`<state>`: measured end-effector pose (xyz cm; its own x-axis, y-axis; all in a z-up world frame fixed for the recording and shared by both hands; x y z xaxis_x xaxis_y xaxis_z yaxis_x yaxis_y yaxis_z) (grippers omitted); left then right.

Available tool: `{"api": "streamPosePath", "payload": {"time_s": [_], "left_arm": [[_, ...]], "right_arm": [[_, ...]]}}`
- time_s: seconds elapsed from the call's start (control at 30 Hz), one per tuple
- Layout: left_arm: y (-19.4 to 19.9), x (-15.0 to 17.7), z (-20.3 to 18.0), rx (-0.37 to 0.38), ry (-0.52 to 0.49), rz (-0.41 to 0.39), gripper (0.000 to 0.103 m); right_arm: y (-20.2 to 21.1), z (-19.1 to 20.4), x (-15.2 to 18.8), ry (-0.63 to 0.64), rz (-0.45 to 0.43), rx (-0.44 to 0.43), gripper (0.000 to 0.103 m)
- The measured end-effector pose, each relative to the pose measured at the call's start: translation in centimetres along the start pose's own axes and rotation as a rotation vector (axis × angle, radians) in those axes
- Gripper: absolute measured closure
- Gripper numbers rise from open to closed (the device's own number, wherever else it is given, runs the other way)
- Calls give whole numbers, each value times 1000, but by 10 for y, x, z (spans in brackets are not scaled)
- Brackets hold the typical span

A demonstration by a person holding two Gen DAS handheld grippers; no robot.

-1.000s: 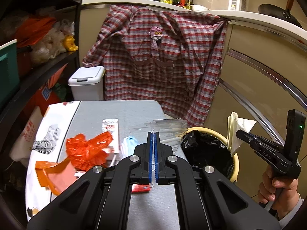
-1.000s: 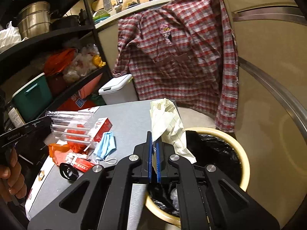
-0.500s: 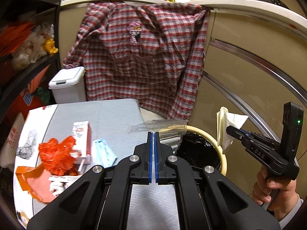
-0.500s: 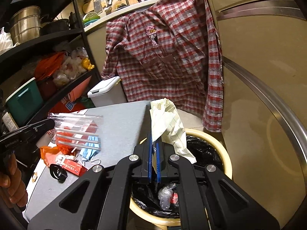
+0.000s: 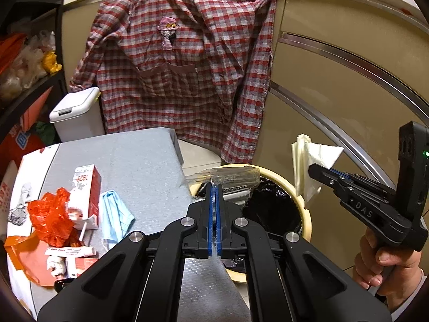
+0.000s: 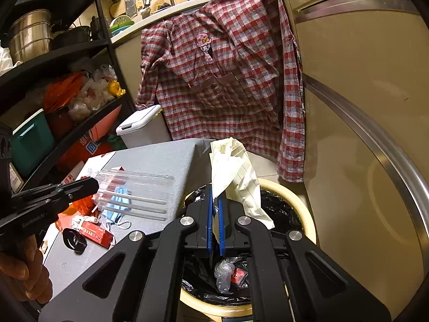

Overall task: Collect trash
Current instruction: 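Carry the tissue and plastic sleeve over the bin and open both grippers, then move both open tools back toward the orange bag and red box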

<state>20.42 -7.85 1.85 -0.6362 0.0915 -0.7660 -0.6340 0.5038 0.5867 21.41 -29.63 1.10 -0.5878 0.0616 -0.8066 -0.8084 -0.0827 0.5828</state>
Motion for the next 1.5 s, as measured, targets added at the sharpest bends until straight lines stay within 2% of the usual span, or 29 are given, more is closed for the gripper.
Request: {"api": "streamPosePath", "payload": {"time_s": [0.07, 0.1, 0.13, 0.2, 0.27, 0.63, 0.97, 1.03, 1.27, 1.37, 1.5], "left_arm": [[-3, 0, -3, 32, -5, 15, 101], [-5, 0, -5, 40, -10, 21, 100], [-5, 0, -5, 41, -15, 25, 94], [-6, 1, -7, 34, -22, 25, 79], [-4, 1, -4, 35, -11, 23, 78], [5, 2, 5, 30, 13, 11, 78], [31, 2, 24, 1, 28, -18, 78], [39, 3, 31, -8, 34, -25, 78], [69, 4, 60, -45, 65, -63, 78], [83, 6, 75, -66, 82, -80, 79], [97, 9, 93, -92, 103, -93, 79]], "right_arm": [[-2, 2, 1, 4, 6, 4, 95], [-4, 2, 1, 7, 12, 5, 90], [-6, 3, 1, 8, 16, 10, 86], [-7, 2, 2, 9, 17, 22, 63], [-7, 1, 2, 8, 19, 24, 61], [-9, -2, 3, 1, 16, 28, 61], [-6, 5, -1, 1, 6, 20, 61], [-5, 10, -1, 5, 1, 13, 63], [-3, 38, 1, 34, -12, -41, 87], [-2, 52, 3, 54, -19, -68, 92], [-4, 73, 7, 85, -14, -105, 93]]}}
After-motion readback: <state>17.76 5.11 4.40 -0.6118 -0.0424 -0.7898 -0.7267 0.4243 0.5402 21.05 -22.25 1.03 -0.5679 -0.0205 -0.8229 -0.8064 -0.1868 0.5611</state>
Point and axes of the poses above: each gripper's, at about its wrist camera, not at the fingertips, and y roughly against the way its jaws point, z to its left, x to its underside, the point moved 1 cm from there along -y, roughly the way its jaws point, and after that the axes turned 12 degrees about x, right-handed, at the moved point
